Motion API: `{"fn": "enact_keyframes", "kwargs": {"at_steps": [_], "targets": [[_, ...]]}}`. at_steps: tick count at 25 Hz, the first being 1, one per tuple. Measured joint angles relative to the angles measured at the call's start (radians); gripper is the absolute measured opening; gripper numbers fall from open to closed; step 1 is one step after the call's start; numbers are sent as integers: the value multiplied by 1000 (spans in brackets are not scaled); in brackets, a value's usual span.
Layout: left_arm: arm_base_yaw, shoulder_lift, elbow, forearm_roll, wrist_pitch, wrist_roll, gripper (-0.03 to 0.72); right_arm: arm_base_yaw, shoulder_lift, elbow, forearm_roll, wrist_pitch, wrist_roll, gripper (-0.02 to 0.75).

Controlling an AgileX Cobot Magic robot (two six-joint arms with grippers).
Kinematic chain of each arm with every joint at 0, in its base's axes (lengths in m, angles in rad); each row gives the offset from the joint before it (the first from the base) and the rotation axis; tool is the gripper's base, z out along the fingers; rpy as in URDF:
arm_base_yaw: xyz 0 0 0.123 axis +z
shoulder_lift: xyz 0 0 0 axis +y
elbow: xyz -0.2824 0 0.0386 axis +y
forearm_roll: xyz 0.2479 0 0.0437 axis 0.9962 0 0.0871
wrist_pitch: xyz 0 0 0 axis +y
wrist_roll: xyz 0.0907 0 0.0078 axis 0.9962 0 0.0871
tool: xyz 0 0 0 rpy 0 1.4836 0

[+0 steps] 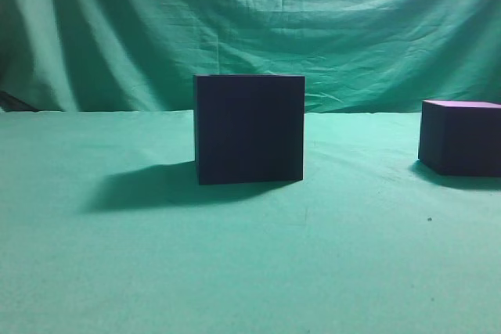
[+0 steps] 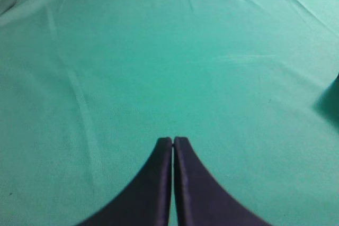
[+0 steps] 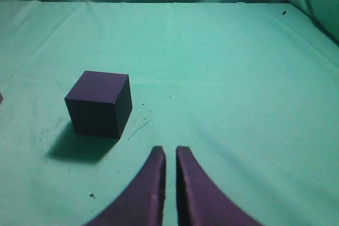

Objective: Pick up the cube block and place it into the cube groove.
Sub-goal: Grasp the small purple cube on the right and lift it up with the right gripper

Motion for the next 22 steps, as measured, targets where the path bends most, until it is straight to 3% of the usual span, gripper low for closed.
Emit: {"fn": "enact_keyframes", "kwargs": {"at_steps": [7,10,17,19,22], "targets": [[0,0,0,0,0,0,0,0,0,0,-11,-9,-28,48],[0,0,0,0,0,0,0,0,0,0,-6,-95,-64,48],[0,0,0,0,0,0,0,0,0,0,315,-512,-20,48],[0,0,0,0,0,0,0,0,0,-2,336,-506,-17,48],[0,0,0,0,0,0,0,0,19,-70,338,-369,-61,48]]}}
